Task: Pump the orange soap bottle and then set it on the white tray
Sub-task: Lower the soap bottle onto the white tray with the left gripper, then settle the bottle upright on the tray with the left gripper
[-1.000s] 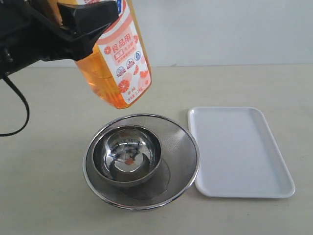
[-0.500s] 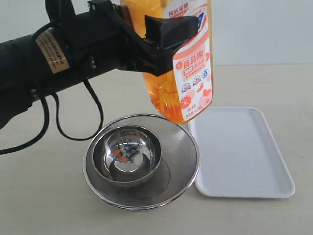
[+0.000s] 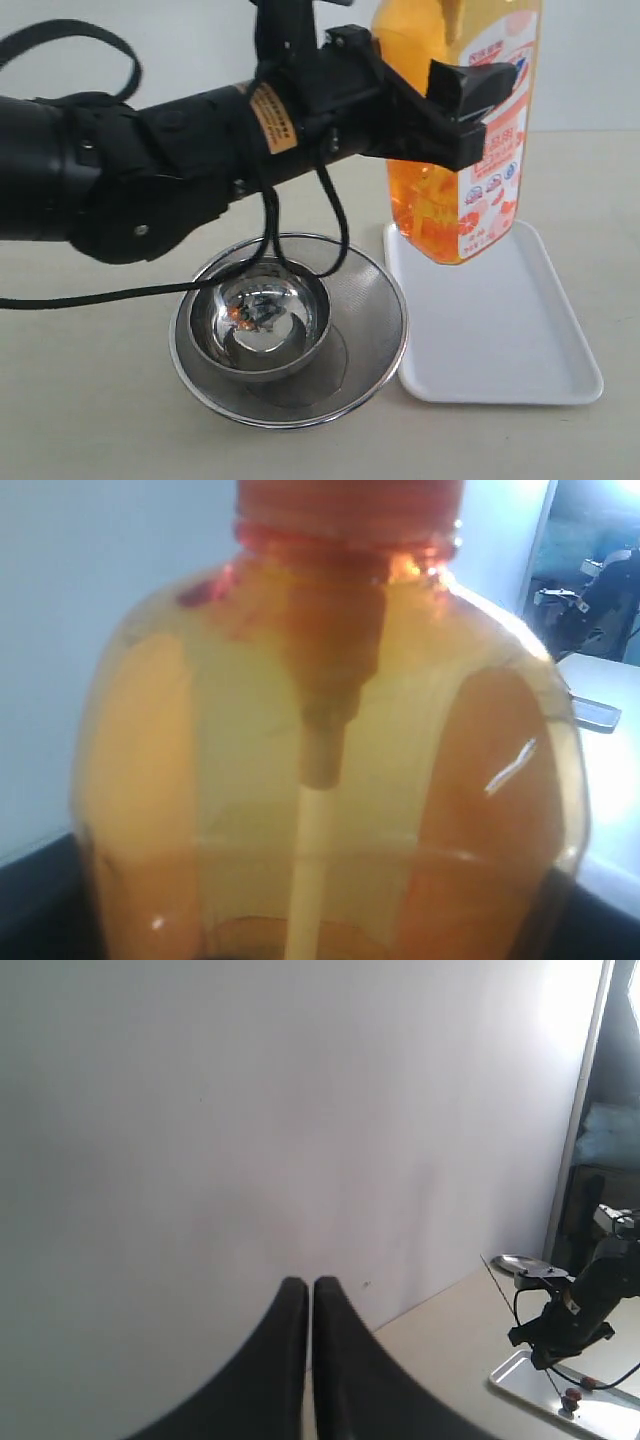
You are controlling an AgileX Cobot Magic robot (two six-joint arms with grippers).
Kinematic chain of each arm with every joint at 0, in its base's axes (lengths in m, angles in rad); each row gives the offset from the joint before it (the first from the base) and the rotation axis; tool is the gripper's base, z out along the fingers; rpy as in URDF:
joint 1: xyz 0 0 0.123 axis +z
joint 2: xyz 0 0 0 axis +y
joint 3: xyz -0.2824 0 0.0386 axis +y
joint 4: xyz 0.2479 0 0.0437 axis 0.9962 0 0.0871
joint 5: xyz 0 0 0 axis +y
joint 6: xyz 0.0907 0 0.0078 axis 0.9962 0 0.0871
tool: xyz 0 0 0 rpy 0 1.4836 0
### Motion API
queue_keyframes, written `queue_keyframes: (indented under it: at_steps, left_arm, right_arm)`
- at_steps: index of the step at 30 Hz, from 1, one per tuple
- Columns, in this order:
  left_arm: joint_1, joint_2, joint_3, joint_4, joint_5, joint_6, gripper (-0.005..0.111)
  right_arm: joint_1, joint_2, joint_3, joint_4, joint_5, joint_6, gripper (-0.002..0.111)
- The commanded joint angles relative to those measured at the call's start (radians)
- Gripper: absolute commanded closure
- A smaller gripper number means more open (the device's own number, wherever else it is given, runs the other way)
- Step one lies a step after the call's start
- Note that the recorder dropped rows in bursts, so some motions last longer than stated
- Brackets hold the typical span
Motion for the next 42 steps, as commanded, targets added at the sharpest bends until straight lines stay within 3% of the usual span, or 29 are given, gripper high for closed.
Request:
queue_keyframes:
  at_steps: [1, 7, 10, 17, 34, 36, 42]
  left_arm:
    - [-0.023, 0.092, -0.098, -0.073, -0.084, 0.019, 0.102]
    - [-0.032, 0.232, -0.182, -0.111, -0.114, 0.078, 0.102]
    - [-0.033, 0.287, -0.195, -0.111, -0.206, 0.078, 0.102]
    - [-0.04, 0.394, -0.198, -0.153, -0.254, 0.134, 0.102]
    - [-0.04, 0.436, -0.198, -0.198, -0.265, 0.179, 0.102]
    - [-0.04, 0.436, -0.198, -0.193, -0.261, 0.179, 0.098]
    - [-0.04, 0.44, -0.198, -0.168, -0.256, 0.171, 0.068]
  right_arm:
    - [-0.005, -0.006, -0.008, -0.007, 0.008, -0.004, 0.109]
    - [-0.005, -0.006, -0.008, -0.007, 0.008, -0.004, 0.109]
    - [-0.005, -0.006, -0.008, -0.007, 0.008, -0.004, 0.109]
    - [-0.003, -0.006, -0.008, -0.007, 0.008, -0.004, 0.109]
    - [-0.003, -0.006, -0.008, -0.007, 0.008, 0.001, 0.109]
    - [-0.003, -0.006, -0.008, -0.007, 0.008, 0.001, 0.109]
    - [-0.003, -0.006, -0.008, -0.007, 0.008, 0.001, 0.109]
